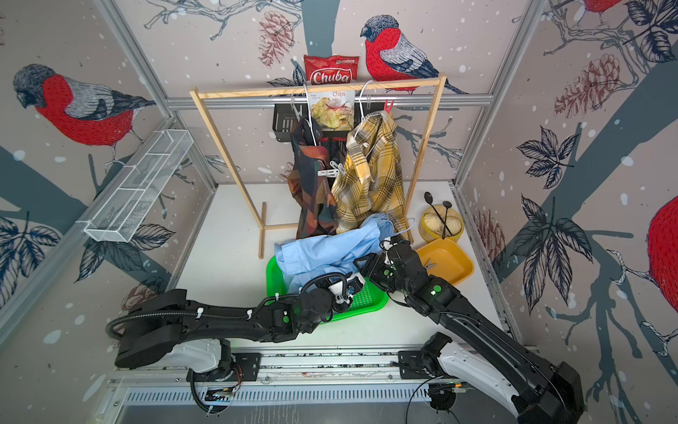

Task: Remove the clothespins securing long-sleeve shirts to the hanger
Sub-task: Remove the clamp from the hanger.

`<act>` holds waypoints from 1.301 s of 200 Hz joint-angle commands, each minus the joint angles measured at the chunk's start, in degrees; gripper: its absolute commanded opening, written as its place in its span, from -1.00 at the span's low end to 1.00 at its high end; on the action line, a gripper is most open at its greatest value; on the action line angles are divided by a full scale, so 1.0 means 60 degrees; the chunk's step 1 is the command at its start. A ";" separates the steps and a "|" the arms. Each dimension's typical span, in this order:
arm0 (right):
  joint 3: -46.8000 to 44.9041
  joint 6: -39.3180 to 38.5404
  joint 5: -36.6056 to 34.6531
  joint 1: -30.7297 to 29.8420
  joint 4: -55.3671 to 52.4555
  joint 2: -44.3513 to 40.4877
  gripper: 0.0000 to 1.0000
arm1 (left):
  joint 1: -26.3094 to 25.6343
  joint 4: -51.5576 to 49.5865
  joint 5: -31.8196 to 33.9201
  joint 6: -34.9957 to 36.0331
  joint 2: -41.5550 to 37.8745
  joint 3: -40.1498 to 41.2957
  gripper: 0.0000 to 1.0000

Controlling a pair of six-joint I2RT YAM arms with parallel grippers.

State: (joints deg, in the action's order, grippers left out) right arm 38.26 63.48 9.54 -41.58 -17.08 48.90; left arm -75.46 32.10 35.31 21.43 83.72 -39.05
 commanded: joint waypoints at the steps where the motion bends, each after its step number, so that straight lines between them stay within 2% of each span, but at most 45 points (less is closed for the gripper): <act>1: 0.0047 0.0242 0.0072 -0.0064 0.0399 0.0009 0.16 | -0.0019 0.0134 0.0256 0.0076 0.0114 -0.0002 -1.00; 77: -0.0223 0.0530 -0.0006 -0.0333 0.0503 -0.0050 -0.17 | -0.0079 0.0210 0.0414 -0.0012 0.0226 -0.0036 -1.00; 260: -0.0488 0.0772 -0.0235 -0.0453 0.0283 -0.0528 -0.65 | -0.0151 0.0245 0.0516 -0.0012 0.0446 0.0005 -1.00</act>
State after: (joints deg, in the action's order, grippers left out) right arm 35.38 67.66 7.94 -44.18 -16.47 46.37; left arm -76.34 34.24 37.93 21.98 86.13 -39.07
